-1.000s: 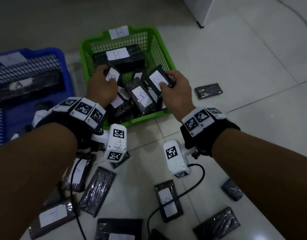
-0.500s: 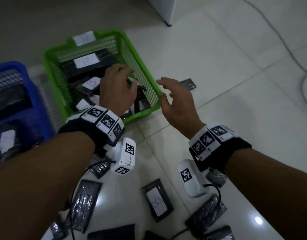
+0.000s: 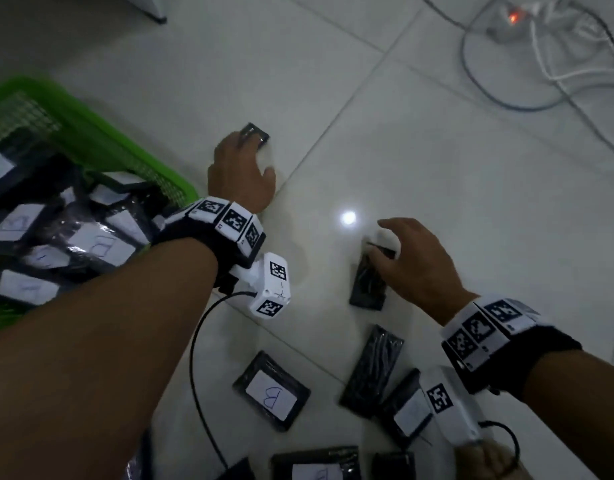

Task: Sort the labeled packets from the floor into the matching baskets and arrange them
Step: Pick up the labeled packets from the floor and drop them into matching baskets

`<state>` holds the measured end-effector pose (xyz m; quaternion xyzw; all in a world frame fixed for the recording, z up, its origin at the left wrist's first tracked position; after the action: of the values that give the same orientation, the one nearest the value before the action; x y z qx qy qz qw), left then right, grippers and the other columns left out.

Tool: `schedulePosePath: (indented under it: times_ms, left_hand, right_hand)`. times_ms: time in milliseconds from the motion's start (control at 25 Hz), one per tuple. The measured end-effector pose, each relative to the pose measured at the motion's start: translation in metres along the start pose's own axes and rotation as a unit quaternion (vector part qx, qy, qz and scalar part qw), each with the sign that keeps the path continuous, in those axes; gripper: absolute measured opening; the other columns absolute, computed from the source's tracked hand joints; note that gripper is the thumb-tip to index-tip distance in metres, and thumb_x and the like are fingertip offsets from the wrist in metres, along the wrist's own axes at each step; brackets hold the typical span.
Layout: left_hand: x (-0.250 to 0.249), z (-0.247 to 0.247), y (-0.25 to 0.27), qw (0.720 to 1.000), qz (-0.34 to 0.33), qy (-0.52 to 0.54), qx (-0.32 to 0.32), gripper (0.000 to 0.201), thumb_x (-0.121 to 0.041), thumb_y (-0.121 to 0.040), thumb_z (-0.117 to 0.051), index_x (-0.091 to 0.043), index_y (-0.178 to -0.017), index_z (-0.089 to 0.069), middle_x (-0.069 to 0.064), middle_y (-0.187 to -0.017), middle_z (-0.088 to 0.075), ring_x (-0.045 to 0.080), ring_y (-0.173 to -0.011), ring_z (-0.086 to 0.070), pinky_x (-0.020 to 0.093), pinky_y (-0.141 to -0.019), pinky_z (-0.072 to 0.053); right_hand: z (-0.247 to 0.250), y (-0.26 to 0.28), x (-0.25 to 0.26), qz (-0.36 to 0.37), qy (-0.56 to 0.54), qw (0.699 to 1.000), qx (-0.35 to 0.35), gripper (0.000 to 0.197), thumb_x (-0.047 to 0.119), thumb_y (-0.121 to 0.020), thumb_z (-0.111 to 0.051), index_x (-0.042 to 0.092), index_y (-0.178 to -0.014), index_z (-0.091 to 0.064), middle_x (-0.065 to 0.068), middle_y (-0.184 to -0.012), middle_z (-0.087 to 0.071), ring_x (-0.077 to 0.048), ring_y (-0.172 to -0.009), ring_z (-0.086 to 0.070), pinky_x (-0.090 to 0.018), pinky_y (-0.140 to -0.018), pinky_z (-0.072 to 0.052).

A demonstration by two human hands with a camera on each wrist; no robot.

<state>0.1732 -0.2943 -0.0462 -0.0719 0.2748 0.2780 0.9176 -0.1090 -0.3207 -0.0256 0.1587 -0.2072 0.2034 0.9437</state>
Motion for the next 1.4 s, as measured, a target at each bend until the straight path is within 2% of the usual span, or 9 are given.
schedulePosePath:
  times_ms: [160,360,560,720,840,1040,1160,1280,1400]
  left_hand:
    - [0.001,-0.019,-0.015,0.994,0.077,-0.070,0.040,0.071,-0.033,-0.094,-0.052,-0.012,-0.153,-0.020,0.016,-0.162,-0.008,0.035,-0.149,-0.006,0.054,-0.116,-0.018]
    - [0.009,-0.029,-0.012,0.994,0.054,-0.098,0.016,0.061,-0.033,-0.092,-0.053,-0.009,-0.145,-0.036,0.015,-0.149,-0.035,0.035,-0.139,-0.029,0.052,-0.109,-0.028]
    - [-0.004,-0.032,0.011,0.992,0.007,-0.123,-0.004,0.043,-0.032,-0.090,-0.058,-0.010,-0.127,-0.056,0.016,-0.130,-0.048,0.036,-0.120,-0.044,0.048,-0.093,-0.037]
    - [-0.008,-0.033,0.030,0.994,-0.026,-0.099,-0.031,0.035,-0.035,-0.097,-0.048,-0.007,-0.111,-0.064,0.018,-0.113,-0.057,0.035,-0.105,-0.053,0.043,-0.081,-0.042]
    - [-0.007,-0.027,0.040,0.999,-0.011,0.027,-0.032,0.036,-0.033,-0.100,-0.045,-0.005,-0.091,-0.065,0.017,-0.093,-0.066,0.034,-0.086,-0.061,0.037,-0.070,-0.044]
    - [-0.004,-0.006,0.049,0.957,0.124,0.260,0.025,0.017,-0.028,-0.096,-0.055,-0.018,-0.103,-0.067,0.003,-0.093,-0.071,0.019,-0.085,-0.067,0.036,-0.083,-0.056]
    - [-0.010,0.022,0.057,0.924,0.164,0.346,0.007,0.013,-0.022,-0.095,-0.056,-0.021,-0.100,-0.068,-0.003,-0.085,-0.069,0.011,-0.076,-0.065,0.035,-0.077,-0.055]
    - [-0.011,0.062,0.064,0.886,0.203,0.416,-0.023,0.015,-0.015,-0.092,-0.060,-0.018,-0.103,-0.070,-0.003,-0.080,-0.068,0.002,-0.064,-0.062,0.023,-0.061,-0.050]
    - [0.000,0.102,0.073,0.867,0.224,0.441,-0.066,0.020,-0.016,-0.086,-0.066,-0.024,-0.104,-0.071,0.001,-0.090,-0.073,0.013,-0.078,-0.068,0.029,-0.069,-0.054]
  right_hand:
    - [-0.019,0.027,-0.014,-0.036,0.066,0.997,-0.004,0.080,0.068,-0.072,-0.068,0.023,-0.136,-0.051,-0.003,-0.140,-0.045,-0.025,-0.125,-0.046,-0.042,-0.096,-0.046]
    - [-0.034,0.032,-0.013,-0.074,0.076,0.994,-0.006,0.088,0.071,-0.068,-0.067,0.028,-0.140,-0.042,-0.004,-0.133,-0.041,-0.026,-0.118,-0.047,-0.042,-0.089,-0.048]
    - [-0.034,0.025,-0.005,-0.078,-0.006,0.997,0.000,0.082,0.041,-0.077,-0.071,0.029,-0.147,-0.031,-0.005,-0.130,-0.044,-0.027,-0.117,-0.050,-0.040,-0.087,-0.051]
    - [-0.030,0.015,0.004,-0.073,-0.115,0.990,-0.029,0.070,0.028,-0.073,-0.071,0.029,-0.139,-0.045,0.000,-0.116,-0.058,-0.021,-0.107,-0.057,-0.038,-0.090,-0.050]
    - [-0.021,0.006,0.015,-0.107,-0.286,0.951,-0.041,0.044,0.022,-0.081,-0.065,0.026,-0.124,-0.061,0.007,-0.105,-0.066,-0.012,-0.091,-0.063,-0.031,-0.082,-0.054]
    - [0.003,-0.025,0.049,-0.260,-0.587,0.765,0.048,0.018,0.018,-0.091,-0.053,0.008,-0.102,-0.064,-0.010,-0.087,-0.067,-0.022,-0.079,-0.066,-0.035,-0.069,-0.054]
    - [0.011,-0.043,0.075,-0.221,-0.593,0.772,0.059,0.006,0.014,-0.093,-0.057,0.012,-0.095,-0.062,-0.010,-0.085,-0.068,-0.023,-0.080,-0.070,-0.033,-0.067,-0.056]
    - [0.015,-0.060,0.102,-0.189,-0.581,0.785,0.101,0.016,0.019,-0.089,-0.062,0.010,-0.102,-0.067,-0.012,-0.094,-0.066,-0.025,-0.084,-0.066,-0.032,-0.066,-0.053]
    - [0.017,-0.074,0.134,-0.169,-0.585,0.777,0.159,0.031,0.023,-0.089,-0.063,0.008,-0.116,-0.065,-0.010,-0.097,-0.064,-0.023,-0.079,-0.062,-0.031,-0.062,-0.054]
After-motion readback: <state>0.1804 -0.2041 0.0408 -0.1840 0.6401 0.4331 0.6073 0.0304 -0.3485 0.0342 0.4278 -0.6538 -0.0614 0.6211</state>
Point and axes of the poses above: each hand's wrist, its own y-axis away from the middle knuckle, its own z-axis out of the back of the hand, x = y × z, the point moved 1 cm from there along -y, towards the middle knuckle
